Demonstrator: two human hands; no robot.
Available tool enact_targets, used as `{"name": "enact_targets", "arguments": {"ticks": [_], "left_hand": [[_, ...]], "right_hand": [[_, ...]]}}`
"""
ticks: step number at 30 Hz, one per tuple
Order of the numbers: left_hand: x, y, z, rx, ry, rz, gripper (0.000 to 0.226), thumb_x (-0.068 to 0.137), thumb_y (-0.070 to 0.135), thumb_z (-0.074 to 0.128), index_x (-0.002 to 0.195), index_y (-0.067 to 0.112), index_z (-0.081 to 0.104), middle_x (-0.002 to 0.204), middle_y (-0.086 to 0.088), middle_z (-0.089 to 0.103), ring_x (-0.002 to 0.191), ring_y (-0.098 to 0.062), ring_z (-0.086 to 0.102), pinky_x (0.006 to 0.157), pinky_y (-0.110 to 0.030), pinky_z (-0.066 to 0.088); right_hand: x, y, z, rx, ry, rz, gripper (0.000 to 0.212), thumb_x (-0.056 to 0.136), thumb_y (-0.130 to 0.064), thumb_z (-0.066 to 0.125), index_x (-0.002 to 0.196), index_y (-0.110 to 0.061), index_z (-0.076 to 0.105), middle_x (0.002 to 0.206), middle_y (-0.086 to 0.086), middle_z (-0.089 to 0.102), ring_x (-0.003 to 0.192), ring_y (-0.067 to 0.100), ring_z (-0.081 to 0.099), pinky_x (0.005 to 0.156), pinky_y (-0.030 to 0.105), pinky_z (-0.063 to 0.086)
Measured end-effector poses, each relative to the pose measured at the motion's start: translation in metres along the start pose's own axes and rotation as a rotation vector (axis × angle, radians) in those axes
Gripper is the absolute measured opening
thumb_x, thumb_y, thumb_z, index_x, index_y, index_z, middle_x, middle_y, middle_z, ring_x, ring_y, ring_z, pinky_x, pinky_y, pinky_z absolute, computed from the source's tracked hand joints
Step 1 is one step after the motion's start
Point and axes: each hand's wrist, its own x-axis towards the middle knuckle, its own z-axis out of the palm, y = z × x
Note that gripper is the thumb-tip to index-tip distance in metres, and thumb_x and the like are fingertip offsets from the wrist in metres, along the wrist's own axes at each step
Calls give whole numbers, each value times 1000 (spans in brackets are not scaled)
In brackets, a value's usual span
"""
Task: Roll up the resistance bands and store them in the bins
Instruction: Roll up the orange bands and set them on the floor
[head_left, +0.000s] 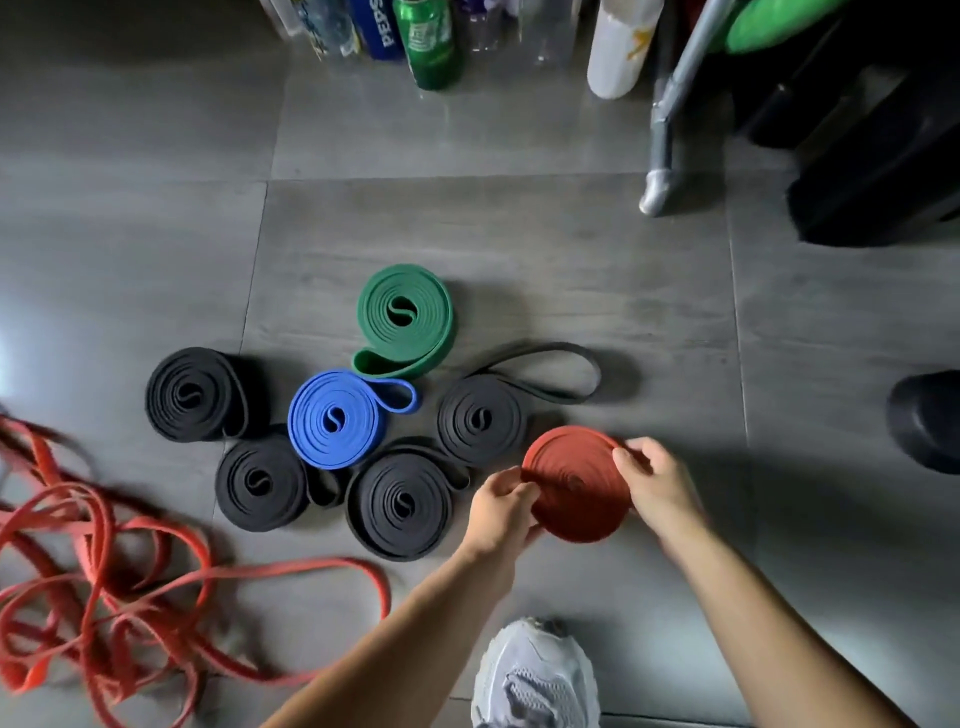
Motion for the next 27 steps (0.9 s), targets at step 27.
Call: {"name": "enact_targets", "arguments": {"ticks": [27], "left_hand": [[65,71,4,1779,-63,881,74,77,51,68,137,23,35,132,-1,44,129,-24,35,115,-53,8]], "right_hand": [[55,-3,-67,274,94,-3,12,88,-16,63,99,-18,60,94,5,61,85,19,55,82,37,46]]}}
